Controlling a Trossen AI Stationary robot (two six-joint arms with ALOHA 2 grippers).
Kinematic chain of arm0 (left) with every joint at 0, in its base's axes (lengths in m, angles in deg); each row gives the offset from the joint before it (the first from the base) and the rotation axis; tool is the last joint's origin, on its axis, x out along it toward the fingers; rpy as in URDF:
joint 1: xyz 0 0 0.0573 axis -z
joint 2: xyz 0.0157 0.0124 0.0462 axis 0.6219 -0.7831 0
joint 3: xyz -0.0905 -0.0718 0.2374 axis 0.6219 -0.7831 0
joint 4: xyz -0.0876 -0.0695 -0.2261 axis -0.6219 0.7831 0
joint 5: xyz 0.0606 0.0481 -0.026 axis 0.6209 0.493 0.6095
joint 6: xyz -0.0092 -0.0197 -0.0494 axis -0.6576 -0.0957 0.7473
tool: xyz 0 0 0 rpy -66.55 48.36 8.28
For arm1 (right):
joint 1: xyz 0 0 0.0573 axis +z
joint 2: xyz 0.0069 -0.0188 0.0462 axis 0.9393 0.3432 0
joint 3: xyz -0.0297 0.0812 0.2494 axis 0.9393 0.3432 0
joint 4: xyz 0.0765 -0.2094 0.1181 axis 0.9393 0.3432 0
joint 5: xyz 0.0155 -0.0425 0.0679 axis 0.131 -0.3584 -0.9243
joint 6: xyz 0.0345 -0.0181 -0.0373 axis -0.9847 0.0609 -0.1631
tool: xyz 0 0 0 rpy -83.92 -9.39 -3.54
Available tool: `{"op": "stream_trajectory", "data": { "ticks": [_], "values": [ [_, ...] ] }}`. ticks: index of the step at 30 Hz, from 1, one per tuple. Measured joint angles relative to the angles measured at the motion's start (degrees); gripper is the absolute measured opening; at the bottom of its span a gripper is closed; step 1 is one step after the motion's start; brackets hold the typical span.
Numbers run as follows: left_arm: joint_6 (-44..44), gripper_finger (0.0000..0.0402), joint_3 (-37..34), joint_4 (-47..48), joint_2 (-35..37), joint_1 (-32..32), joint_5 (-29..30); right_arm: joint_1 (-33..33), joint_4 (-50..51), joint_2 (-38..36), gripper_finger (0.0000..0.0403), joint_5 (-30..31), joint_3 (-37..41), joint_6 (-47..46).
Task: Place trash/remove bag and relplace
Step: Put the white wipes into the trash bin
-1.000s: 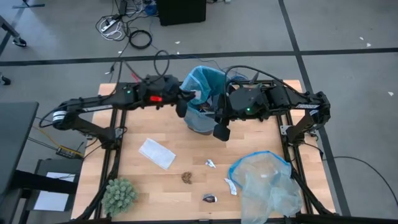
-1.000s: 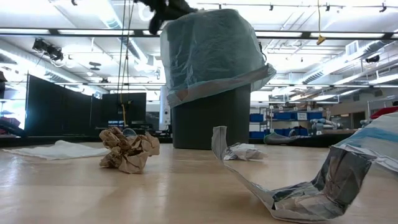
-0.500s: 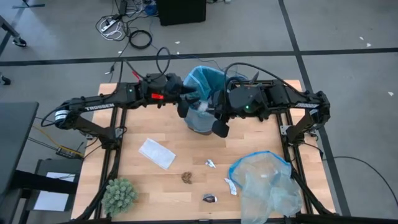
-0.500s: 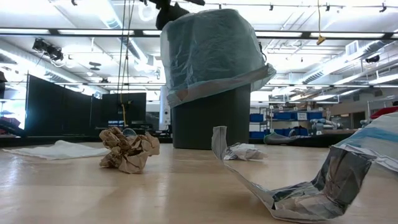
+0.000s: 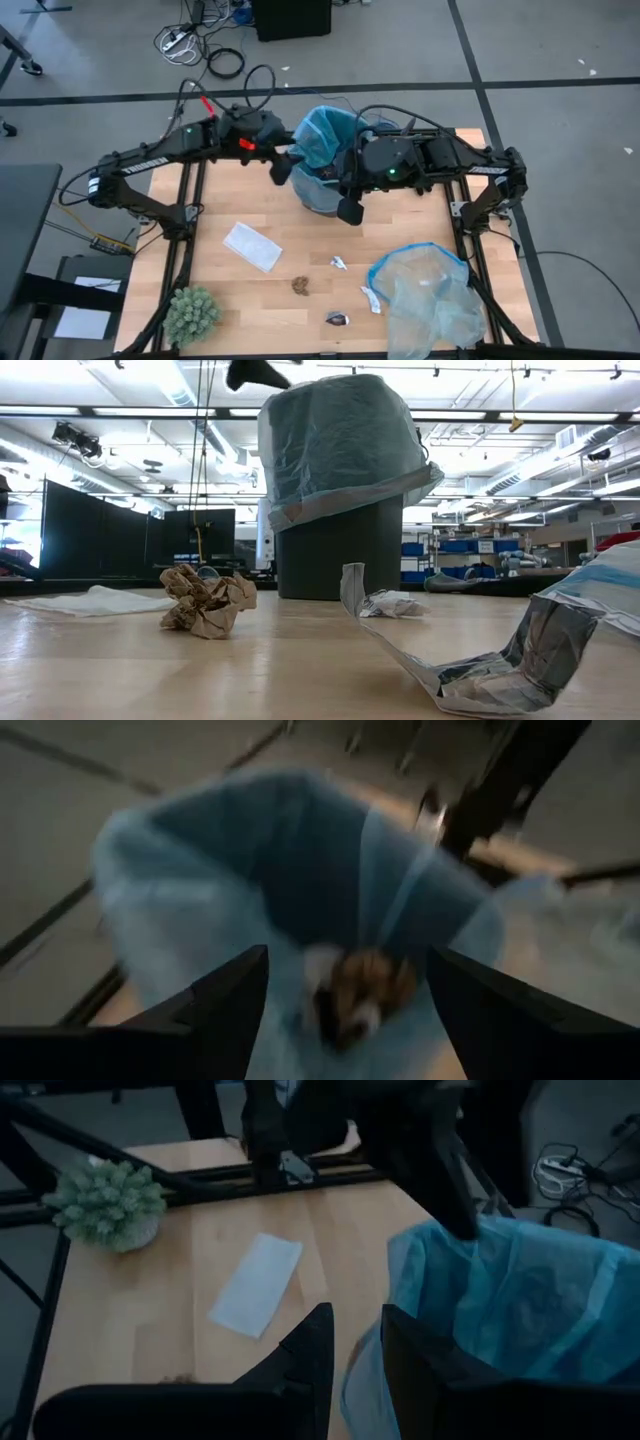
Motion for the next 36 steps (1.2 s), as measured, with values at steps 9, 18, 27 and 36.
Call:
{"op": "stream_trajectory", "data": {
  "ticks": [9, 18, 27, 36],
  "values": [
    [7.7, 0.0259, 5.3, 28.7, 1.3, 4.5, 5.9, -0.1, -1.5, 2.3, 0.0074, -3.8, 0.0, 3.7],
    [18.8, 0.0245, 0.9, 42.4, 3.1, 13.7, 12.8, -0.1, -7.1, 9.8, 0.0074, -15.5, 0.1, 9.3],
    [36.2, 0.0242, -14.0, 43.3, 6.8, 19.9, 15.5, 1.5, -17.0, 10.9, 0.0074, -14.5, 0.1, 9.5],
    [46.8, 0.0242, -31.4, 34.2, 6.3, 22.3, 11.1, 1.7, -19.8, 8.0, 0.0074, -13.1, 0.0, 10.5]
  ]
}}
